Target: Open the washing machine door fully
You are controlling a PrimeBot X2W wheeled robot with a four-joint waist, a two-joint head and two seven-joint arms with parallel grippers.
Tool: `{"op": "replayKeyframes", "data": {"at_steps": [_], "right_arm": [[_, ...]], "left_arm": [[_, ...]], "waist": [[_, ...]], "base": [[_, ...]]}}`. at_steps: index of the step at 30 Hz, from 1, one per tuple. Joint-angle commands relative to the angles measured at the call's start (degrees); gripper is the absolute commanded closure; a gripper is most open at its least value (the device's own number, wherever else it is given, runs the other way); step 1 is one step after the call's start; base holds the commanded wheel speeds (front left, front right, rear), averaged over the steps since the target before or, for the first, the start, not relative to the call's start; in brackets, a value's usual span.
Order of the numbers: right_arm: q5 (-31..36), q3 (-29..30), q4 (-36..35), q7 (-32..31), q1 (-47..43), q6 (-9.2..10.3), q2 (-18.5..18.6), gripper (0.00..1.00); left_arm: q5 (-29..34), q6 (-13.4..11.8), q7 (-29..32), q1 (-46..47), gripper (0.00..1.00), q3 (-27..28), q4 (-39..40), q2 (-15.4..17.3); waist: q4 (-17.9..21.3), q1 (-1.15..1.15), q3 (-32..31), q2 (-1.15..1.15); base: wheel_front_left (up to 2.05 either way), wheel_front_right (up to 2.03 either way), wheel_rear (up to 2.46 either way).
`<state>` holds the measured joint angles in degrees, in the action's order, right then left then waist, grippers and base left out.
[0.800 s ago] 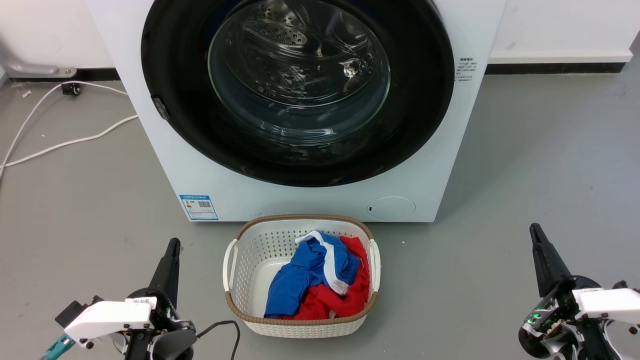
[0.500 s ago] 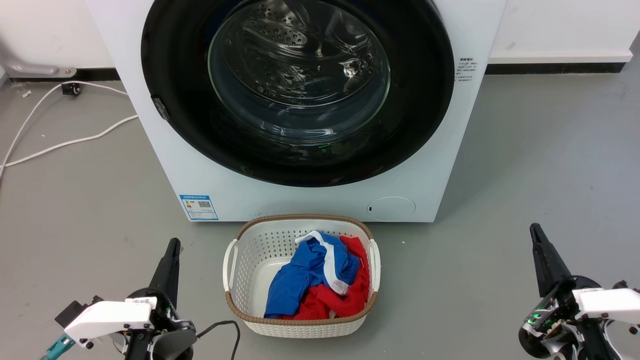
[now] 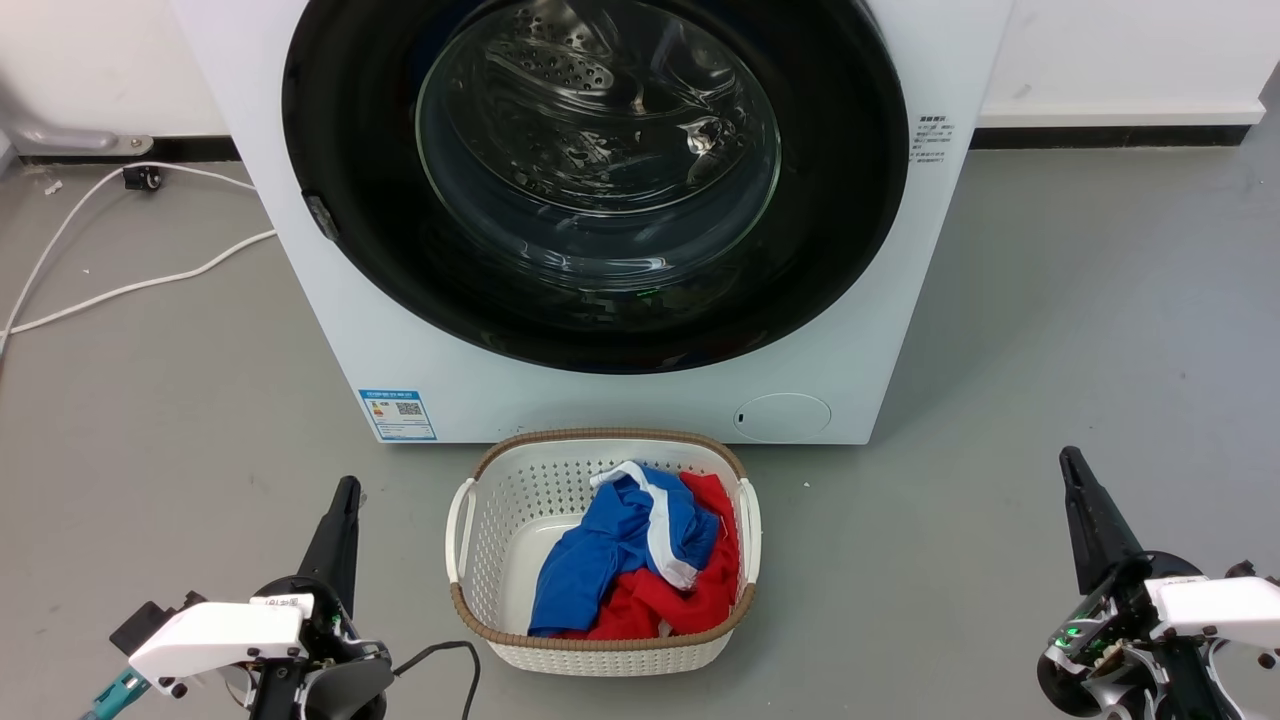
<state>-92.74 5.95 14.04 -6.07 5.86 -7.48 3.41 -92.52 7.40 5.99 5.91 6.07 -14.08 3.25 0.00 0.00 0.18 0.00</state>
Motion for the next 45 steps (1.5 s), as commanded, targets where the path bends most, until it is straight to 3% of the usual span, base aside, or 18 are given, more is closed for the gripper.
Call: {"op": "replayKeyframes", "data": {"at_steps": [1,4,5,6,7,19,28,45], "right_arm": [[0.25,0.08,0.05,-0.03,0.64,-0.02,-0.22,1.00],[0.27,0.11,0.05,-0.06,0.64,-0.02,-0.24,1.00],[0.02,0.00,0.12,0.00,-0.09,0.00,-0.02,0.00],[0.02,-0.05,0.56,0.01,-0.39,0.00,-0.05,1.00],[0.03,-0.11,0.77,0.08,-0.67,0.00,-0.08,0.00],[1.89,-2.56,-1.86,3.32,-1.79,-0.01,0.07,0.00],[6.47,-4.05,-3.48,5.74,-2.08,-0.01,0.62,0.00],[28.70,-3.84,-6.17,8.96,-3.19,-0.02,0.53,0.00]], "left_arm": [[0.12,0.16,0.34,0.56,1.00,0.18,-0.04,-0.04],[0.15,0.16,0.25,0.56,1.00,0.19,-0.04,-0.06],[0.02,-0.01,0.12,-0.07,0.00,-0.05,-0.17,-0.03],[0.02,-0.02,0.11,-0.31,1.00,-0.10,-0.64,-0.10],[0.07,-0.03,0.03,-0.58,0.00,-0.27,-0.90,-0.17],[2.54,-0.01,-3.44,-0.37,0.00,-4.52,1.31,-0.18],[10.46,0.01,-5.69,-0.40,0.00,-6.21,4.03,-0.16],[31.44,0.05,-9.40,-0.23,0.00,-10.59,5.92,1.15]], "waist": [[0.00,0.00,0.00,0.00],[0.00,0.00,0.00,0.00],[0.00,0.00,0.00,0.00],[0.00,0.00,0.00,0.00],[0.01,0.00,0.01,0.00],[-0.12,0.00,0.04,0.00],[-0.38,0.00,0.05,0.00],[-0.76,0.00,-0.18,0.00]], "base": [[0.00,0.00,0.00],[0.00,0.00,0.00],[0.00,0.00,0.00],[0.00,0.00,0.00],[0.00,0.00,0.00],[0.00,0.00,0.00],[0.00,0.00,0.00],[0.00,0.00,0.00]]}}
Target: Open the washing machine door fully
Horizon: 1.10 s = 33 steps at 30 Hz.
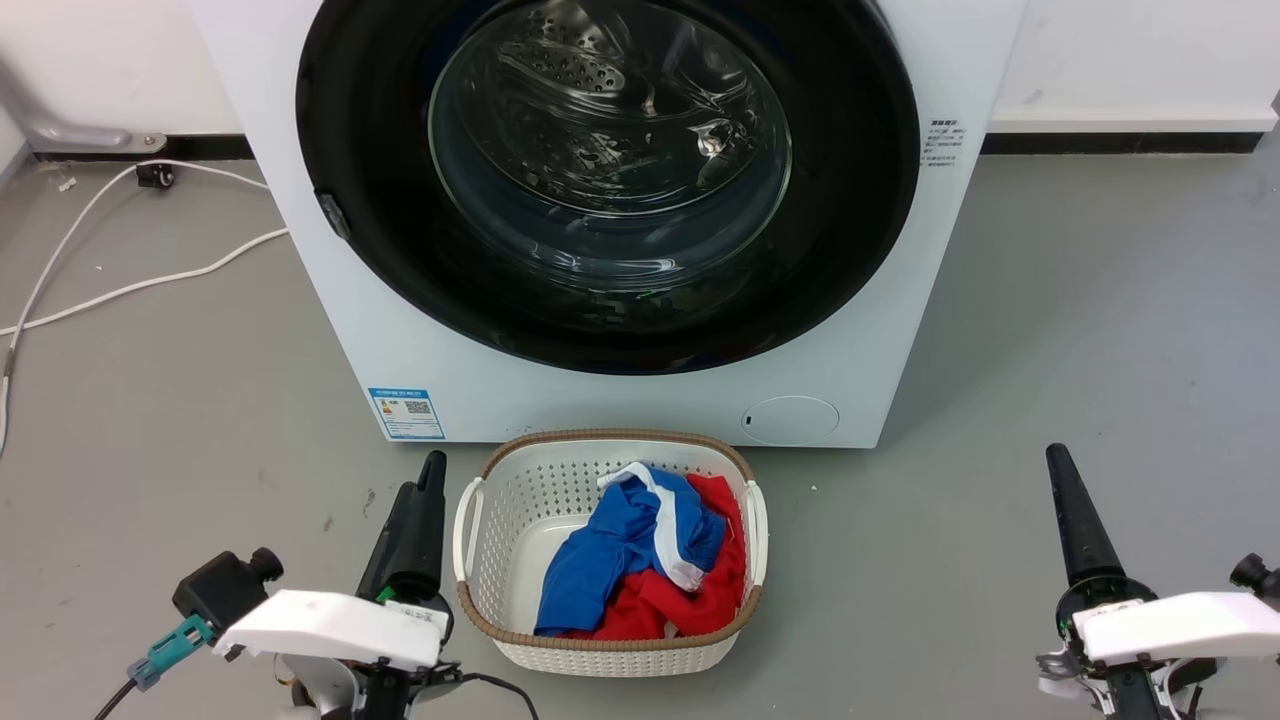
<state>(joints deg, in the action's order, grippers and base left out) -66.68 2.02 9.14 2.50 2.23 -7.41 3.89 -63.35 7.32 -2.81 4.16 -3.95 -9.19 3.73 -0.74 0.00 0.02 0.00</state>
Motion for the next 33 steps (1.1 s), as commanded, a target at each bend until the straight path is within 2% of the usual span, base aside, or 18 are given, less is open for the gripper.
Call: {"op": "replayKeyframes", "data": {"at_steps": [1,16,33], "right_arm": [[3.94,0.13,-1.46,0.44,0.38,-0.09,-0.03,0.00],[22.01,0.03,-4.02,-0.42,-0.68,-0.10,-0.59,0.00],[36.77,0.24,-6.80,-1.60,-2.42,-0.11,-0.89,0.00]], "left_arm": [[3.42,0.12,-0.78,1.57,0.00,-0.76,1.08,0.80],[18.17,0.13,-3.35,2.19,0.00,-2.37,0.43,1.63],[32.29,-0.22,-6.09,2.63,0.00,-4.22,-0.13,2.37]], "waist": [[-0.04,0.00,-0.02,0.00],[-0.36,0.00,-0.09,0.00],[-0.47,0.00,-0.31,0.00]], "base": [[0.00,0.00,0.00],[0.00,0.00,0.00],[0.00,0.00,0.00]]}}
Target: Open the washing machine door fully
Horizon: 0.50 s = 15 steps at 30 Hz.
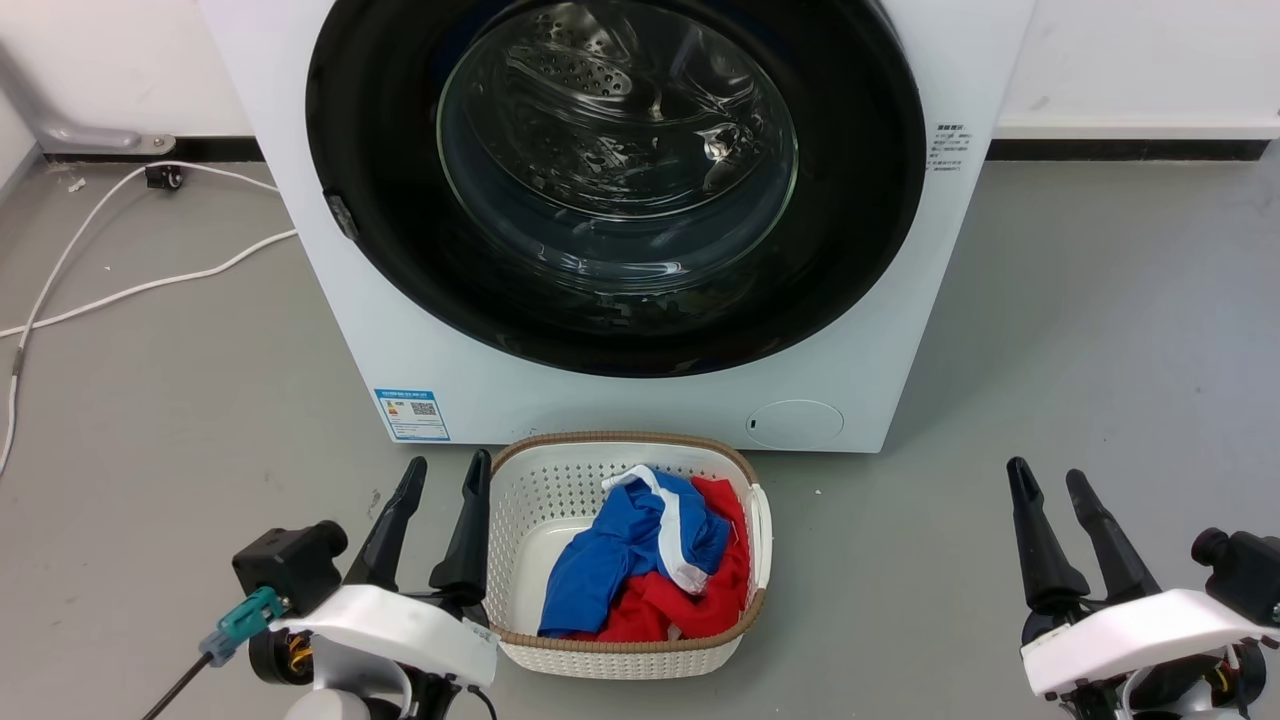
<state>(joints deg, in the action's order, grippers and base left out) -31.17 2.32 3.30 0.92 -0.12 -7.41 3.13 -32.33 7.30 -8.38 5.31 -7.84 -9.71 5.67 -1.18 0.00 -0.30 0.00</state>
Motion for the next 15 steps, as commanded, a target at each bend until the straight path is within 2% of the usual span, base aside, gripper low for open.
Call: {"op": "replayKeyframes", "data": {"at_steps": [1,15], "right_arm": [[1.87,-0.10,-1.09,-0.12,-0.17,-0.11,-0.13,0.00],[11.34,0.23,-2.08,-0.83,-1.06,-0.11,-0.19,0.00]], "left_arm": [[1.98,-0.20,-0.63,1.50,0.00,-0.45,0.35,0.49],[10.53,-0.30,-2.59,1.66,0.00,-2.22,-0.64,1.00]], "waist": [[-0.05,0.00,-0.01,0.00],[-0.44,0.00,-0.12,0.00]], "base": [[0.00,0.00,0.00],[0.00,0.00,0.00]]}}
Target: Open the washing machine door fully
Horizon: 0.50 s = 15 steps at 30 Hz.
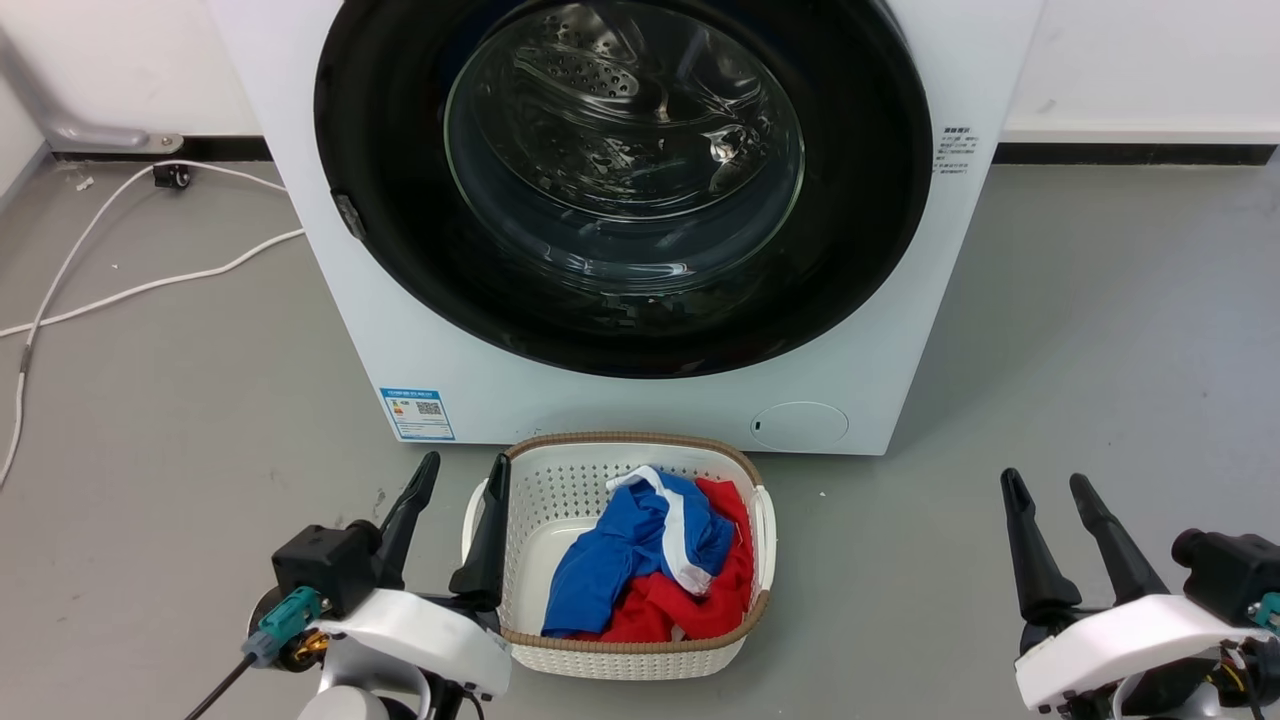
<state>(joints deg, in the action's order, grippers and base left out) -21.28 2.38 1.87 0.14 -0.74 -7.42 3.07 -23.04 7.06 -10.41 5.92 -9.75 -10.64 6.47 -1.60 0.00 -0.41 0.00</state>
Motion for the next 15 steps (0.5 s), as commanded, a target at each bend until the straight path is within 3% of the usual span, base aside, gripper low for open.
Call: {"op": "replayKeyframes", "data": {"at_steps": [1,15], "right_arm": [[2.02,0.25,-0.65,-0.08,-0.44,-0.10,-0.14,0.00],[8.99,0.54,-1.19,0.19,-1.46,-0.11,-0.20,0.00]], "left_arm": [[1.81,-0.10,-0.68,1.10,0.00,-0.43,0.28,0.23],[8.69,-0.69,-2.37,1.32,0.00,-1.68,-0.47,0.76]], "waist": [[-0.06,0.00,-0.01,0.00],[-0.31,0.00,-0.17,0.00]], "base": [[0.00,0.00,0.00],[0.00,0.00,0.00]]}}
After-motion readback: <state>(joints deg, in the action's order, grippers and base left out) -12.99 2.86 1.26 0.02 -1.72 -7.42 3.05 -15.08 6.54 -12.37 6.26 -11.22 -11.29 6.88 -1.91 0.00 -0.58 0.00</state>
